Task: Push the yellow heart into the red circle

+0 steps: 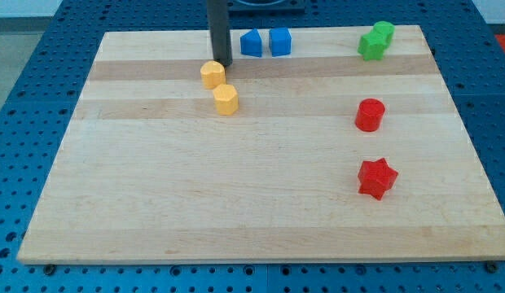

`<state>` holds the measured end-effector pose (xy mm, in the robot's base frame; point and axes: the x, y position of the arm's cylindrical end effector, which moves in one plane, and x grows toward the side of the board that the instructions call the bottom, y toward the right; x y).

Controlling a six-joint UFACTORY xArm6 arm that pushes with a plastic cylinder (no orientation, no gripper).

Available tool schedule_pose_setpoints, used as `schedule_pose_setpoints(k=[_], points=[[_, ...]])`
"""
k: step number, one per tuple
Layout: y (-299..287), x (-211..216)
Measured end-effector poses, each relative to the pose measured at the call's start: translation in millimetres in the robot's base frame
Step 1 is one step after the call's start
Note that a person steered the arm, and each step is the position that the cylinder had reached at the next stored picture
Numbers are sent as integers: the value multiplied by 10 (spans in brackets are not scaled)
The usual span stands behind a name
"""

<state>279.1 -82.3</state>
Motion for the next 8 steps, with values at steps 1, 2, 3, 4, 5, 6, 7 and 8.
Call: schedule_pose_setpoints(k=[1,2,3,4,5,6,7,8], points=[[-332,44],[-474,280],[-352,394],[29,395],[304,322],[641,322],[959,282],[1092,182]])
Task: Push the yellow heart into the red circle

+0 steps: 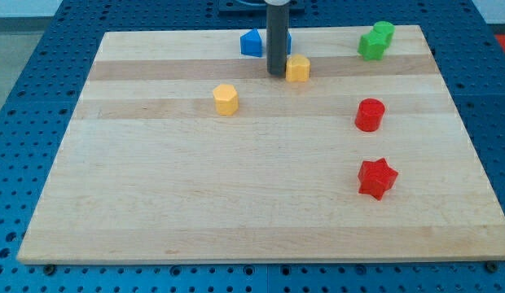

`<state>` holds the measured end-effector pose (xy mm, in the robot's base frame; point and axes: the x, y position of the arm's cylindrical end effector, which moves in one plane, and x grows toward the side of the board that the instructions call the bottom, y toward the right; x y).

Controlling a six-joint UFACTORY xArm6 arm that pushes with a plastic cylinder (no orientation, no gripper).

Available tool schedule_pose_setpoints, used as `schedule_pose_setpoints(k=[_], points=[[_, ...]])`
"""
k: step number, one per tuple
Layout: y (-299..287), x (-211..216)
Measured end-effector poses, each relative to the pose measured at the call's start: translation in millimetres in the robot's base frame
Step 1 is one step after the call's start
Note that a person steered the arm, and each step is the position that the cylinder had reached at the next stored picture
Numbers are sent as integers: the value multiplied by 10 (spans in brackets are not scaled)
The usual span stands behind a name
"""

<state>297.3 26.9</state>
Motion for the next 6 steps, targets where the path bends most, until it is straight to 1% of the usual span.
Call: schedule_pose_setpoints(k=[1,3,4,6], points=[[71,-115],[636,-74],[884,58],[1154,522]])
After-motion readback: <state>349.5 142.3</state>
